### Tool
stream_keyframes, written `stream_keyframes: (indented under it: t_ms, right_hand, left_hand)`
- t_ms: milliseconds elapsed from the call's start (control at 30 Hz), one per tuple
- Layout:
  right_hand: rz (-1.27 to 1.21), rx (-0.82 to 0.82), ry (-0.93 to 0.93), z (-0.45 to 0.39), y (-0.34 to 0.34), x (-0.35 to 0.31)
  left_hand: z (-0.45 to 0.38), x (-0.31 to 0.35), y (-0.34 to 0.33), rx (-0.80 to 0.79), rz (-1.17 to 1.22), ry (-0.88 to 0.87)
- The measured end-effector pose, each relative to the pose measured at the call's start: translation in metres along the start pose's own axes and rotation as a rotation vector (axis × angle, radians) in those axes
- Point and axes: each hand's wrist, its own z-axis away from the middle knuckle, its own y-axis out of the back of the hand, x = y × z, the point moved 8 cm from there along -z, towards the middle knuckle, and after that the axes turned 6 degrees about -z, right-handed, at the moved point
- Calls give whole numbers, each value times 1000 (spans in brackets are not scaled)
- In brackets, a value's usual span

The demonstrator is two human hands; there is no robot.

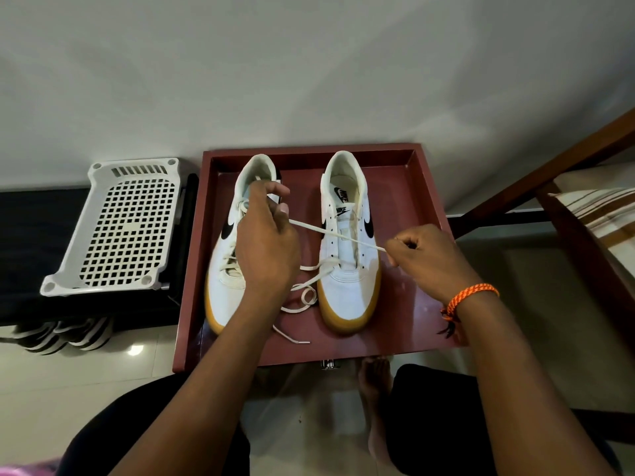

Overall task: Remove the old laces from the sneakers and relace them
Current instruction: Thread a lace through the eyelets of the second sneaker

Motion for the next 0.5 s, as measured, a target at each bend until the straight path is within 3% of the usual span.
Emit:
stream_keyframes:
  t_ms: [200,333,400,500]
  right_hand:
    - [140,72,-73,-3,3,16]
    - [113,97,-85,-4,7,20]
    - [2,86,-61,-3,9,13]
    - [-216,-44,22,2,-2,-12]
  left_hand:
    - [6,-15,17,196,-132,204]
    - [2,-22,19,192,-164,218]
    - [3,-11,16,168,-249,101]
    - [14,21,-5,31,-189,-282]
